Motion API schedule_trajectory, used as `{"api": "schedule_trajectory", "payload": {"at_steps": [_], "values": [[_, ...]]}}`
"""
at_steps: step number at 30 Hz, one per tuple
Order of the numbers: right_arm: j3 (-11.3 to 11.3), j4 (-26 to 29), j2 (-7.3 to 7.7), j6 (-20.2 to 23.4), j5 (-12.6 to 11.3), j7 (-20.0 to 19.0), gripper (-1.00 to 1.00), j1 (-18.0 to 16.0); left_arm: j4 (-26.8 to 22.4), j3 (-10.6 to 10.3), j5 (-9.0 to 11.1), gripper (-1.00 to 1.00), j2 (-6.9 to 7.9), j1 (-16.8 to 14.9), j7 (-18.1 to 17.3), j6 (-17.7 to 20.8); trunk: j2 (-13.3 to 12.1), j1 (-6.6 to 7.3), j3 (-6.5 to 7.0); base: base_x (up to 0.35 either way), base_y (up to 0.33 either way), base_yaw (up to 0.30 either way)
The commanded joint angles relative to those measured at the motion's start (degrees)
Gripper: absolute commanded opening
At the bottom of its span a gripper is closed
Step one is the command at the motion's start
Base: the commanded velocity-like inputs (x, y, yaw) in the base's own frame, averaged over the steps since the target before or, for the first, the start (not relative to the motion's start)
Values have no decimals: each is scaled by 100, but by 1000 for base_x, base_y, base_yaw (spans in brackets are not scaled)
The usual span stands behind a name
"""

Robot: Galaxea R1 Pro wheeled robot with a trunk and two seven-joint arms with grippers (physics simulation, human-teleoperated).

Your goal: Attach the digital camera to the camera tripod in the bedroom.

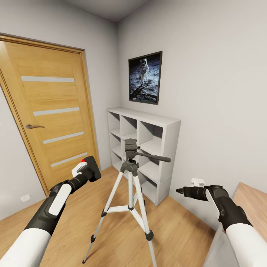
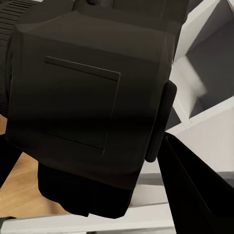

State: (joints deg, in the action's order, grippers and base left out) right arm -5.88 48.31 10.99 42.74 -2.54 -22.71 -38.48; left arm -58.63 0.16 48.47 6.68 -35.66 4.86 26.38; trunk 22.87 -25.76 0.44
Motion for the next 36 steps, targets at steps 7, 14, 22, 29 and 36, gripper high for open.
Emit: {"api": "schedule_trajectory", "payload": {"at_steps": [7,14,22,29,36], "values": [[-10,-16,-9,34,-30,52,100,-1,-8,2,58,-100,0,-1,33,27,5,-2,2,0,0,112],[-10,-25,-9,33,-33,65,100,-1,-8,2,58,-100,0,1,33,26,5,-2,3,0,0,21],[-10,-40,-10,25,-24,81,100,-1,-8,2,58,-100,0,-2,33,28,5,-2,3,0,0,2],[-10,-41,-17,32,-30,79,100,-1,-8,2,58,-100,0,-3,33,28,5,-2,3,0,0,0],[-10,-41,-18,36,-39,52,100,-1,-8,2,58,-100,0,-3,33,30,5,-2,-12,0,0,0]]}}
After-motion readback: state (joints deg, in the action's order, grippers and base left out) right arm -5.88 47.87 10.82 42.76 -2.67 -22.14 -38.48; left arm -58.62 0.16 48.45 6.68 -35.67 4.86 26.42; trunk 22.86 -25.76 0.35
